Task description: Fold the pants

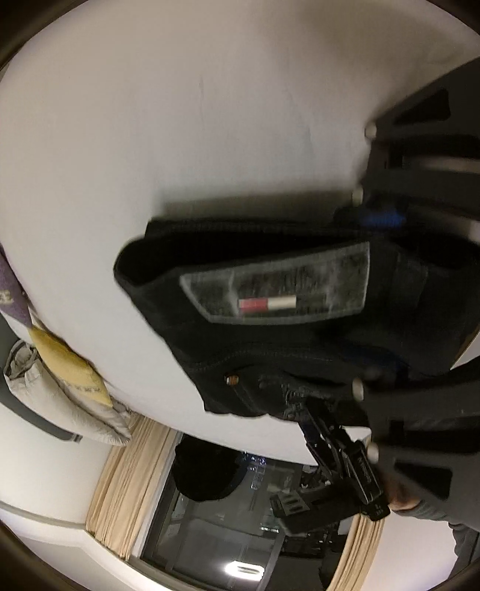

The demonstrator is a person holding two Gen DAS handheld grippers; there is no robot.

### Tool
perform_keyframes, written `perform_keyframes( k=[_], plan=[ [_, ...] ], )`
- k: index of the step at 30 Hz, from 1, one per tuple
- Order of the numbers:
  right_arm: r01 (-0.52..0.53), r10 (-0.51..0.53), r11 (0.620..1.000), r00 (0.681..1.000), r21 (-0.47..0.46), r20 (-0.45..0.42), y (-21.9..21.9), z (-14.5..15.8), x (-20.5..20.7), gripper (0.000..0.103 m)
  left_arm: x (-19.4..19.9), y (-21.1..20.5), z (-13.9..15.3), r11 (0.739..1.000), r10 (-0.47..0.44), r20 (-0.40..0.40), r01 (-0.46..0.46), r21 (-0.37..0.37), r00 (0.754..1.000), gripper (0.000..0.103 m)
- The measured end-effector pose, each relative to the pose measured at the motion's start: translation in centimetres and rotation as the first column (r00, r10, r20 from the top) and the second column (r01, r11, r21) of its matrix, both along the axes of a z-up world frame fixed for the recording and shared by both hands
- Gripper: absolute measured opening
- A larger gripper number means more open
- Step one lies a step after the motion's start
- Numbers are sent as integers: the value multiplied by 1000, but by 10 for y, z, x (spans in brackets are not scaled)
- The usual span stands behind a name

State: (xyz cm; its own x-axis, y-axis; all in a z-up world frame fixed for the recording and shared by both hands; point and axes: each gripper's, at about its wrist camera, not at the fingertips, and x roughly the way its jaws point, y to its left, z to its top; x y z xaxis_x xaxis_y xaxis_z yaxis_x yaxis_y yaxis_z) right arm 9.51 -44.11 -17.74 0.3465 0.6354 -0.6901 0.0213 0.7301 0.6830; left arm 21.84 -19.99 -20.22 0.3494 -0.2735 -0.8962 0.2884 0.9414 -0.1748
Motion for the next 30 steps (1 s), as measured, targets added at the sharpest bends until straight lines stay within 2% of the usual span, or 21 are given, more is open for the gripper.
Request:
perform_keyframes(
  k=[3, 8, 16, 24, 30],
  plan=[
    [8, -8, 1000, 1000, 5, 2, -4, -1, -2, 37, -4, -5, 5, 999, -8, 17, 8, 33, 1000, 57],
    [0, 2, 997, 1000, -75, 27, 4, 6, -4, 34, -12, -17, 10, 996, -16, 43, 12, 92, 999, 39],
    [-9, 31, 974, 995, -224, 96, 23, 27, -13, 23, -23, -20, 27, 994, -17, 65, 10, 105, 998, 20],
    [-2, 56, 954, 984, -301, 171, 35, 53, -22, 19, -32, -17, 50, 997, -3, 87, -4, 75, 996, 16],
    [-4, 80, 955, 966, -296, 247, 43, 89, -15, 19, -39, 0, 100, 998, 8, 165, -19, 64, 986, 16]
  ],
)
